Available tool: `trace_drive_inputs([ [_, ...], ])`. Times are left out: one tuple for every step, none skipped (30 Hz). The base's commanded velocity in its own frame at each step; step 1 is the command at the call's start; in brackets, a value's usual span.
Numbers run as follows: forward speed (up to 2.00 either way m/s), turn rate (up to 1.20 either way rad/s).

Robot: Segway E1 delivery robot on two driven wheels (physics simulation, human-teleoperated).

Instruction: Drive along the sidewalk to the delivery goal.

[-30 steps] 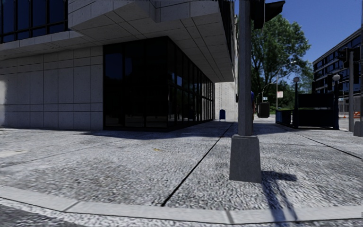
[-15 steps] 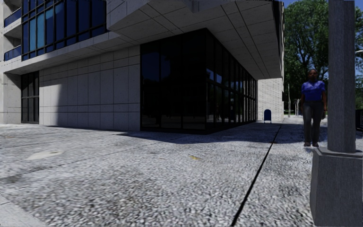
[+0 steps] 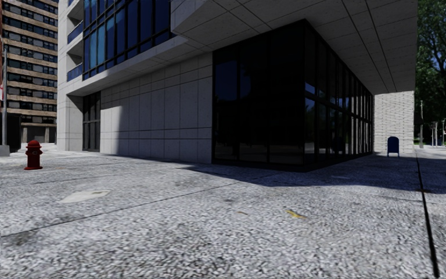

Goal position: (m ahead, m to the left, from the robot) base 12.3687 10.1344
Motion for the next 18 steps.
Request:
trace_drive_inputs([
  [1.4, 0.49],
  [1.4, 0.49],
  [1.4, 0.49],
  [1.4, 0.49],
  [1.4, 0.49],
  [1.4, 0.49],
  [1.4, 0.49],
  [1.4, 0.49],
  [1.4, 0.48],
  [1.4, 0.48],
  [1.4, 0.48],
  [1.4, 0.48],
  [1.4, 0.48],
  [1.4, 0.48],
  [1.4, 0.48],
  [1.4, 0.48],
  [1.4, 0.48],
  [1.4, 0.47],
])
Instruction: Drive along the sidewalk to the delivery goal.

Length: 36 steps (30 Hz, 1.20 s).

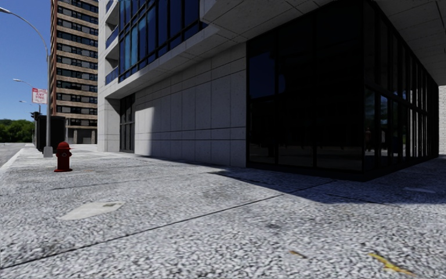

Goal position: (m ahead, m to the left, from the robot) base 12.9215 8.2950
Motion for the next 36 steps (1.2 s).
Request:
trace_drive_inputs([
  [1.4, 0.46],
  [1.4, 0.44],
  [1.4, 0.44],
  [1.4, 0.43],
  [1.4, 0.43],
  [1.4, 0.43],
  [1.4, 0.43],
  [1.4, 0.43],
  [1.4, 0.42],
  [1.4, 0.42],
  [2.0, 0.42],
  [2.0, 0.41],
  [2.0, 0.41],
  [2.0, 0.41],
  [2.0, 0.41],
  [2.0, 0.41],
  [2.0, 0.41],
  [2.0, 0.41],
  [2.0, 0.41],
  [2.0, 0.41],
  [2.0, 0.41],
  [2.0, 0.41],
  [2.0, 0.41],
  [2.0, 0.41],
  [2.0, 0.41],
  [2.0, 0.41],
  [2.0, 0.41],
  [2.0, 0.41],
  [2.0, 0.41],
  [2.0, 0.41],
  [2.0, 0.41],
  [2.0, 0.41],
  [2.0, 0.41],
  [2.0, 0.41],
  [2.0, 0.41],
  [2.0, 0.41],
])
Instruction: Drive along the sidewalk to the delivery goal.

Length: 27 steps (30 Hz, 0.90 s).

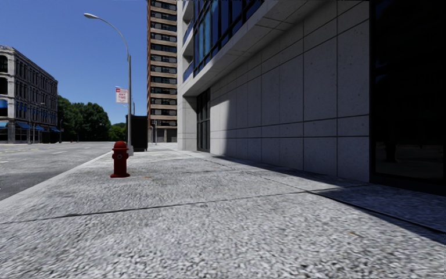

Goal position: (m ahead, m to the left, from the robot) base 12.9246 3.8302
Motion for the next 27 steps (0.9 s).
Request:
trace_drive_inputs([
  [2.0, 0.41],
  [2.0, 0.41],
  [2.0, 0.41],
  [2.0, 0.41],
  [2.0, 0.41],
  [2.0, 0.41],
  [2.0, 0.41],
  [2.0, 0.41],
  [2.0, 0.41],
  [2.0, 0.41],
  [2.0, 0.41],
  [2.0, 0.41],
  [2.0, 0.4],
  [2.0, 0.4],
  [2.0, 0.36],
  [2.0, 0.35],
  [2.0, 0.29],
  [2.0, 0.29],
  [2.0, 0.0],
  [2.0, 0.0],
  [2.0, 0.0],
  [2.0, 0.0],
  [2.0, 0.0],
  [2.0, 0.0],
  [2.0, 0.0],
  [2.0, 0.0],
  [2.0, 0.0],
])
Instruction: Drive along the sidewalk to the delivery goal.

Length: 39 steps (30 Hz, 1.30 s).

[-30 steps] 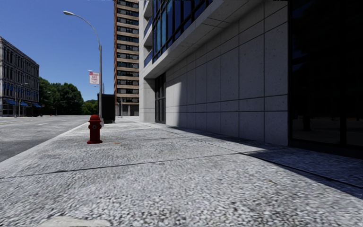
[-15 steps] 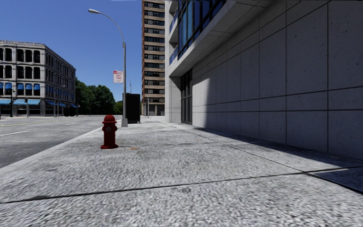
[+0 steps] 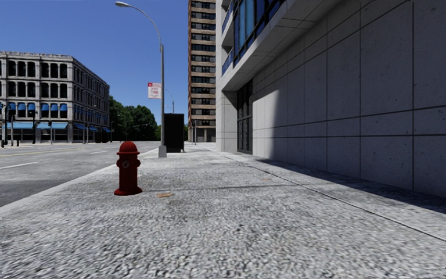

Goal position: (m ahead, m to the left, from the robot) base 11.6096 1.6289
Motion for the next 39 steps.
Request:
trace_drive_inputs([
  [2.0, 0.0],
  [2.0, 0.0],
  [2.0, 0.0],
  [2.0, 0.0],
  [2.0, 0.0],
  [2.0, 0.0],
  [2.0, 0.0],
  [2.0, 0.0],
  [2.0, 0.0],
  [2.0, 0.0],
  [2.0, 0.0],
  [2.0, 0.0],
  [2.0, 0.0],
  [2.0, 0.0],
  [2.0, 0.0],
  [2.0, 0.0],
  [2.0, 0.0],
  [2.0, 0.0],
  [2.0, 0.0],
  [2.0, 0.0],
  [2.0, 0.0],
  [2.0, 0.0],
  [2.0, 0.0],
  [2.0, 0.0],
  [2.0, 0.0],
  [2.0, 0.0],
  [2.0, 0.0],
  [2.0, 0.0],
  [2.0, 0.0],
  [2.0, 0.0],
  [2.0, 0.0],
  [2.0, 0.0],
  [2.0, 0.0],
  [2.0, 0.0],
  [2.0, 0.0],
  [2.0, 0.0],
  [2.0, 0.0],
  [2.0, 0.0],
  [2.0, 0.0],
])
